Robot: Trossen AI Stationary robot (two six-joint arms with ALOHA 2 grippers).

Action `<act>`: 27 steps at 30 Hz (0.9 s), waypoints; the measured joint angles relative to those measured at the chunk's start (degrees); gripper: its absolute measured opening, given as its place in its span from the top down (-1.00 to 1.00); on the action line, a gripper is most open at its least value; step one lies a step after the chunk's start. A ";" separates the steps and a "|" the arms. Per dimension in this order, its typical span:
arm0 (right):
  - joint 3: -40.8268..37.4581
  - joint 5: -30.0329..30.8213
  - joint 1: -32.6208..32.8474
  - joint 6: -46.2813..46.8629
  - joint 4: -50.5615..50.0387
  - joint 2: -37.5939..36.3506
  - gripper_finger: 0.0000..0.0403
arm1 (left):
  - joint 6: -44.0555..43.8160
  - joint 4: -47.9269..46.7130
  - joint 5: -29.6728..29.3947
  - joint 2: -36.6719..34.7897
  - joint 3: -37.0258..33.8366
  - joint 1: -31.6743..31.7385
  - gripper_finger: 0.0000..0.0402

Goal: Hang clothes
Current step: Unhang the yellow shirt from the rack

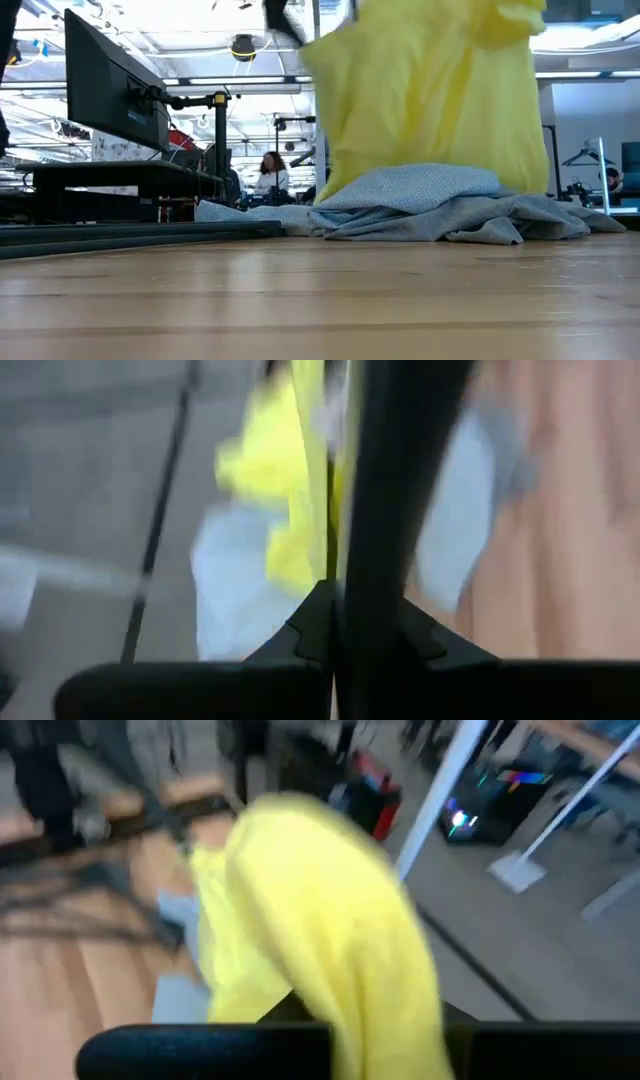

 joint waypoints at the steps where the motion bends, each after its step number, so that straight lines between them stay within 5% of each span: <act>1: -0.91 -0.99 0.08 0.22 -0.15 0.90 1.00 | -0.02 2.59 0.23 -0.87 0.40 0.01 0.88; 7: -4.03 -3.96 0.07 -1.28 -1.40 6.32 1.00 | -1.45 8.71 0.67 -5.71 0.60 0.00 0.88; 14: -4.19 -5.54 -2.84 -5.82 -4.76 9.58 1.00 | -10.71 -13.45 11.12 -10.13 0.66 0.24 0.88; 20: -4.15 -9.17 -6.10 -8.19 -3.17 9.55 1.00 | -20.59 -24.52 13.28 -13.05 0.31 0.28 0.88; 24: -4.19 -10.54 -7.01 -9.25 -2.39 9.41 1.00 | -25.60 -23.12 22.78 -16.64 -5.40 0.12 0.88; 27: -4.19 -11.00 -6.96 -9.90 -2.13 9.49 1.00 | -29.42 -22.40 23.98 -20.01 -13.57 -0.15 0.88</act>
